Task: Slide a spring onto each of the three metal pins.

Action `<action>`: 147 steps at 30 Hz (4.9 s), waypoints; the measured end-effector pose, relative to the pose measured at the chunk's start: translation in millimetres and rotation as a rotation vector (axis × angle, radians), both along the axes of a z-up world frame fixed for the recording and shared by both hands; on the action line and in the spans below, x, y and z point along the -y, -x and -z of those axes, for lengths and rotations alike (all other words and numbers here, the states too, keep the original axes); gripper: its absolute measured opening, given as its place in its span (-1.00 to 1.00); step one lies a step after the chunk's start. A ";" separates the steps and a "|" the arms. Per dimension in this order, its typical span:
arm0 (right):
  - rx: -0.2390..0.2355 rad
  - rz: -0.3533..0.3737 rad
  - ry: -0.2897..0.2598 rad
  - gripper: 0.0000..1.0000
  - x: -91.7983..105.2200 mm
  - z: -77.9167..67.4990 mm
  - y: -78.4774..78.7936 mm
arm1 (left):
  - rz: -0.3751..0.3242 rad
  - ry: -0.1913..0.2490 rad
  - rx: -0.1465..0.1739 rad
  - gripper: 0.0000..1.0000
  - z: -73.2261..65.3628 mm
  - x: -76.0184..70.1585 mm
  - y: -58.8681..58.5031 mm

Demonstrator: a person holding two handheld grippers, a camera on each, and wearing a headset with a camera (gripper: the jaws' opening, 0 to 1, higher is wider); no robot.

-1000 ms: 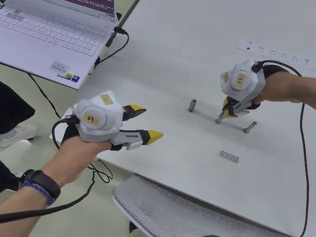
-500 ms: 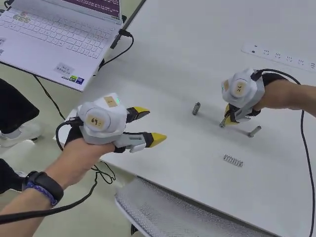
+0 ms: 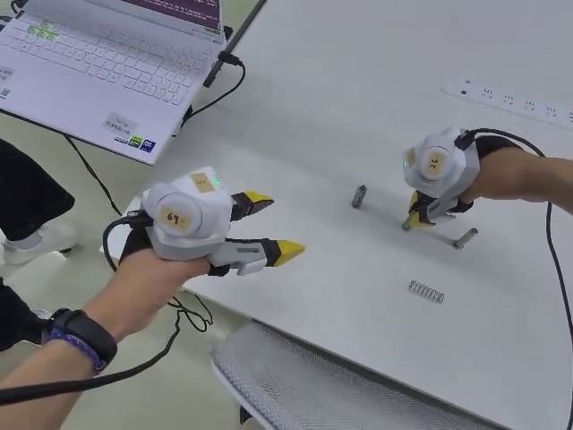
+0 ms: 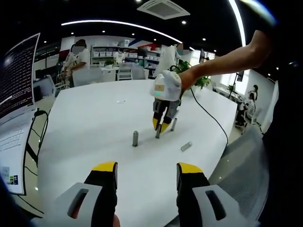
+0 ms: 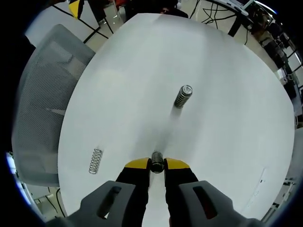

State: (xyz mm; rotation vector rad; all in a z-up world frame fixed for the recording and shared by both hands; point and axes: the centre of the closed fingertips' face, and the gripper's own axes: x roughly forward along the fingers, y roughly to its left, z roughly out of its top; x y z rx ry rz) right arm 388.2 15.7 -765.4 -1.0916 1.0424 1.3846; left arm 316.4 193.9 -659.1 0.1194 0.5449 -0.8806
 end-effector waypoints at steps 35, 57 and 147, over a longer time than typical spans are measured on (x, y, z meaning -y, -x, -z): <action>0.072 0.028 -0.036 -0.58 6.7 -33.0 -3.6 | 0.023 0.002 0.012 -0.10 -10.8 11.6 2.8; 0.074 0.282 -0.244 -0.52 17.2 -62.6 -4.9 | 0.035 0.008 0.019 -0.10 -15.8 20.0 7.5; 0.174 1.121 -0.699 -0.08 144.2 -73.7 136.6 | 0.208 -0.009 0.008 -0.12 -9.3 87.0 2.8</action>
